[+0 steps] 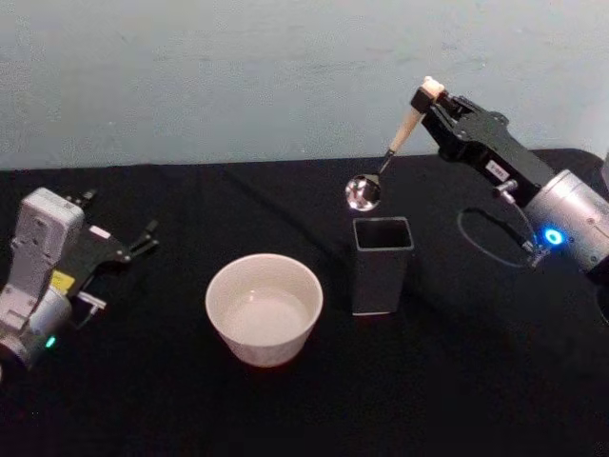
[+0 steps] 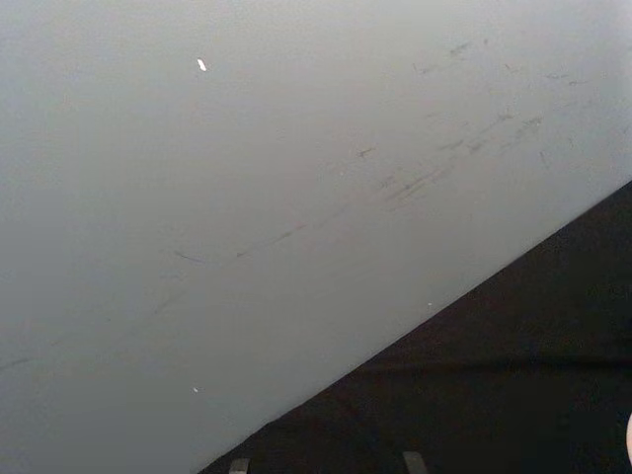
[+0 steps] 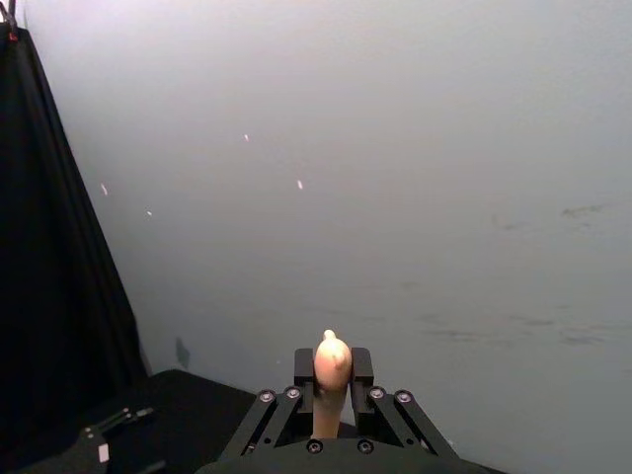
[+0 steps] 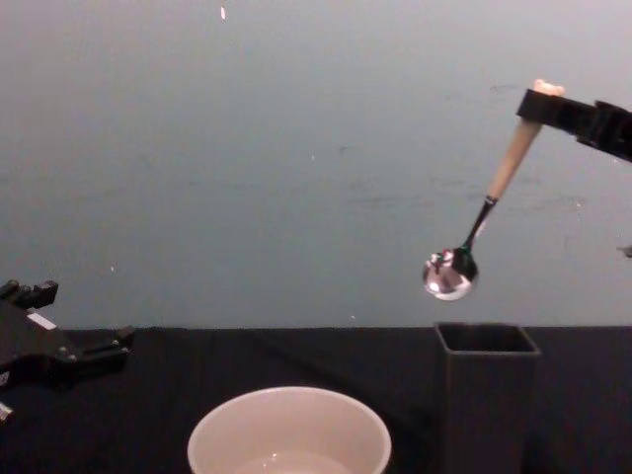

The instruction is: Pick up the stirring spoon with one hand, stir inside the cup, then place it back in its original position.

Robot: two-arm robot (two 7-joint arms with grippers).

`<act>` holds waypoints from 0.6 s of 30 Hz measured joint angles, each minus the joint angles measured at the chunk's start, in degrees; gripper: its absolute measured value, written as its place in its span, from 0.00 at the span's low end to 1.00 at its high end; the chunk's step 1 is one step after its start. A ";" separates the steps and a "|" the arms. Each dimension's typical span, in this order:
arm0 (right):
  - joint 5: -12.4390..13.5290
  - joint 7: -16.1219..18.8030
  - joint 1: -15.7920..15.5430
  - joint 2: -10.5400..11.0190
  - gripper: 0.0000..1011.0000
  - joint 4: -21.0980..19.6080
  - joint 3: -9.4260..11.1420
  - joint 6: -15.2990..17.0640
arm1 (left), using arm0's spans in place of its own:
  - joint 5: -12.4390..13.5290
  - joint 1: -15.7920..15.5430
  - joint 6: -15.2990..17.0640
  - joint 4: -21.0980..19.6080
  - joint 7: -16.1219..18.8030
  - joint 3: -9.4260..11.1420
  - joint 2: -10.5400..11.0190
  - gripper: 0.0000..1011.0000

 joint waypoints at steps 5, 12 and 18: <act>-0.10 0.30 1.18 -0.64 0.21 0.87 -1.65 0.23 | 0.00 0.00 0.00 0.00 0.00 0.00 0.00 0.99; -2.05 2.13 2.79 -1.31 0.21 1.97 -5.30 0.20 | 0.00 0.00 0.00 0.00 0.00 0.00 0.00 0.99; -4.96 4.41 4.26 -1.81 0.21 3.56 -8.80 -0.54 | 0.00 0.00 0.00 0.00 0.00 0.00 0.00 0.99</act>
